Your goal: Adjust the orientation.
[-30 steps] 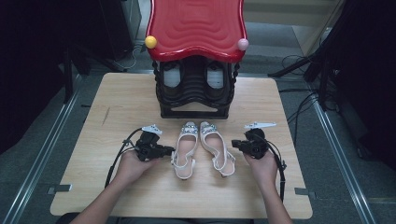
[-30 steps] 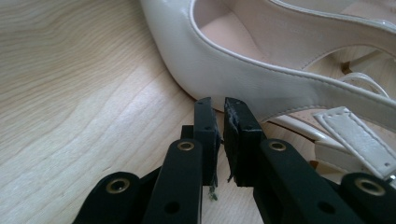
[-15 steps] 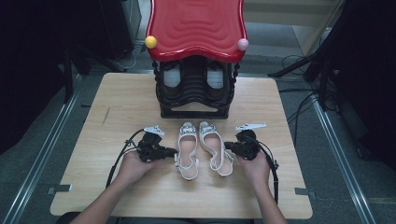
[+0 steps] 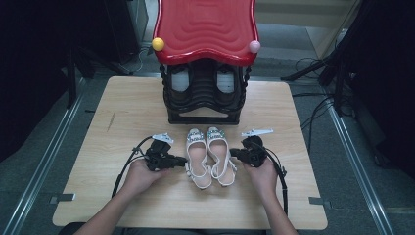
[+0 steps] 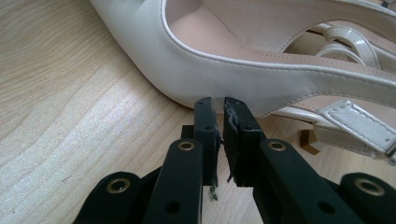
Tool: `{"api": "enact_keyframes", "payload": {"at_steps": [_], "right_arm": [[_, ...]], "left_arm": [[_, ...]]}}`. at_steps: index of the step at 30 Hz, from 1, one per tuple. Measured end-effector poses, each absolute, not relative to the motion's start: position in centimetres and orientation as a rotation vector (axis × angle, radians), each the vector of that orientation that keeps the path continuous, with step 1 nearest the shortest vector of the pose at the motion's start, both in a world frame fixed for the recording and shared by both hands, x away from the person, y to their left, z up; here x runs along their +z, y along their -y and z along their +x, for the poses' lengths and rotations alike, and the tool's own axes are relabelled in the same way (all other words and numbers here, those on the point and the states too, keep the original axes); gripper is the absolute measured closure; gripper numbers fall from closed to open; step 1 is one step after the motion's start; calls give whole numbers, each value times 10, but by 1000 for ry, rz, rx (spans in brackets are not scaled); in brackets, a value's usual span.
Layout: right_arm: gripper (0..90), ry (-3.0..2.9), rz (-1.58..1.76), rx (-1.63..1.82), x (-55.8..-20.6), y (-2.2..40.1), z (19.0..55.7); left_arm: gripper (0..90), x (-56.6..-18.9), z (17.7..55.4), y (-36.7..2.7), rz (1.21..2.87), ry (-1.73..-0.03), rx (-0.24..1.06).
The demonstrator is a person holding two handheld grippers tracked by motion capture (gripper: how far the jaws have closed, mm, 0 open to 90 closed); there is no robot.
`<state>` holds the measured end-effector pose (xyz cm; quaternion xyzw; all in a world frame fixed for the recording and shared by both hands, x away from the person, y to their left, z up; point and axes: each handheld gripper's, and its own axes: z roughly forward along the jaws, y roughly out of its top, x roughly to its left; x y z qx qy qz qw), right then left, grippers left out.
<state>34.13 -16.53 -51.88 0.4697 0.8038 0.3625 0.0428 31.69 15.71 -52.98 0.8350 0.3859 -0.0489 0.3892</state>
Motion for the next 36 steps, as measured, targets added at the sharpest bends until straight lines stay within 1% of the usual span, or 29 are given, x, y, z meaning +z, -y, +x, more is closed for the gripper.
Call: {"api": "enact_keyframes", "payload": {"at_steps": [5, 8, 10, 13, 25, 26, 30, 33, 36], "right_arm": [[900, -2465, 1440, 1118, -519, 165, 341], [900, -2461, 1447, 1111, -519, 164, 341], [900, -2460, 1444, 1119, -520, 165, 342], [900, -2452, 1454, 1121, -520, 164, 343], [900, -2436, 1441, 1131, -521, 167, 347], [900, -2435, 1436, 1134, -521, 167, 348], [868, -2426, 1424, 1131, -520, 170, 348], [853, -2400, 1430, 1160, -515, 174, 346], [829, -2379, 1431, 1209, -508, 178, 344]], "left_arm": [[860, -530, 314, -153, 2124, -966, -141], [867, -529, 312, -150, 2130, -970, -126], [872, -530, 313, -151, 2119, -972, -144], [896, -530, 311, -149, 2122, -967, -140], [895, -530, 304, -141, 2142, -930, -170], [890, -530, 304, -142, 2141, -931, -171], [812, -525, 305, -150, 2113, -938, -163], [746, -519, 305, -158, 2087, -936, -135], [708, -516, 304, -167, 2077, -956, -112]]}}
